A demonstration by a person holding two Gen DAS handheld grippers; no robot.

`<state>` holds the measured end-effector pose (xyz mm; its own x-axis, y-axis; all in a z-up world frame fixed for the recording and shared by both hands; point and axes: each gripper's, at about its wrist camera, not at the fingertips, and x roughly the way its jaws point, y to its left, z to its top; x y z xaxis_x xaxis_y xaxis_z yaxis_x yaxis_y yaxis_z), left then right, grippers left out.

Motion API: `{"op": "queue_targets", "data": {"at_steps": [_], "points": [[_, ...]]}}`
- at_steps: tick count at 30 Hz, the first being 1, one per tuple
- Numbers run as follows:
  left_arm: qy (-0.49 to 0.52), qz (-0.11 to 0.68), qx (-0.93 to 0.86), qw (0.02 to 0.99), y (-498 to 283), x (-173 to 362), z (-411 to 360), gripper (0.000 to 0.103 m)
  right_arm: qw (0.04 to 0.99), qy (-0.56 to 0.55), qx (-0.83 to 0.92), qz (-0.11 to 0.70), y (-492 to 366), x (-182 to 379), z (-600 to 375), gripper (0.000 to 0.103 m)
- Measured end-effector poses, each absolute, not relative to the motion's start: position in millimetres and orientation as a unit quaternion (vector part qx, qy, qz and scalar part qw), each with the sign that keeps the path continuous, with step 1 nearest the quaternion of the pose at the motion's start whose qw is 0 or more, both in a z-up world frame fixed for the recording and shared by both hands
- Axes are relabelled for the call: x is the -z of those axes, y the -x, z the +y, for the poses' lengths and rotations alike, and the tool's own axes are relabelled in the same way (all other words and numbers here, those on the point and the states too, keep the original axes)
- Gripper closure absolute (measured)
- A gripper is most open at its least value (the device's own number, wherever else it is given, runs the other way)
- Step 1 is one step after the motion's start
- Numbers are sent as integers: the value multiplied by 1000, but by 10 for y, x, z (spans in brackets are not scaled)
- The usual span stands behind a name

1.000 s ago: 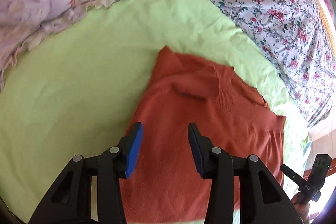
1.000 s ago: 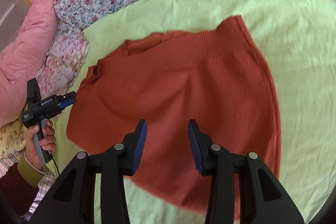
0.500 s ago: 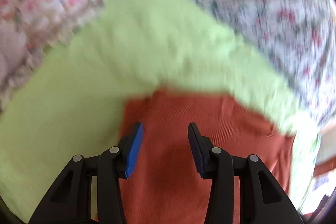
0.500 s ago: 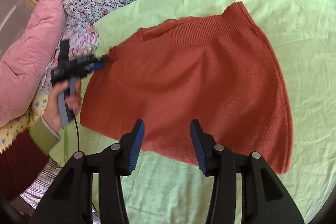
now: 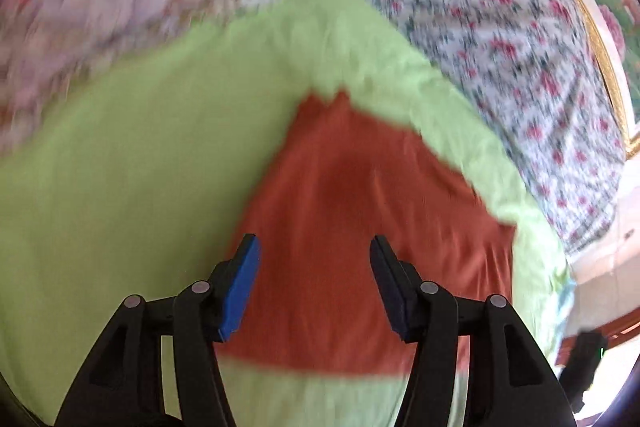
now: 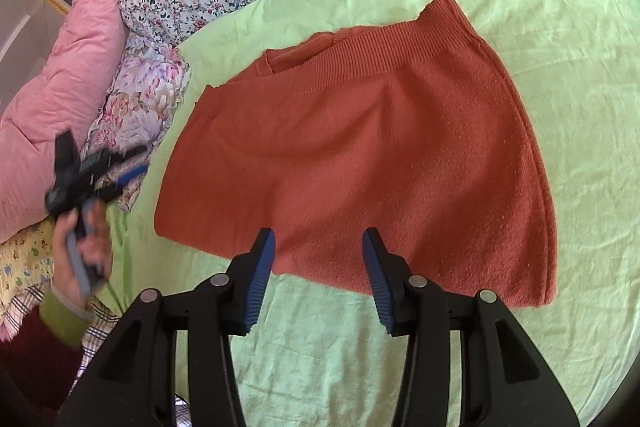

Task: Fold small clothes

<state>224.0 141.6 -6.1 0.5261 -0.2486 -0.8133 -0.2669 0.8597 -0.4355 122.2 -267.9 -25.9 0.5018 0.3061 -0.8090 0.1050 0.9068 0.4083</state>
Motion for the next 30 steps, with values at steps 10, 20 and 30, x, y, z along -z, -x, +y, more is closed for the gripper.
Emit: {"op": "queue_targets", "data": {"at_steps": [10,20,30], "points": [[341,526,8,779,-1373,504,1264,45,834,-210,-63,506,-1070,318,-2521,56],[373,510,-4,775,-1422,613,1303,45,826,-204,-81,519,-944,355,-2336,55],[393,512,-30,763,-1551,801,1362,37,821,-203,-84,526,-987,378,-2349,55]]}}
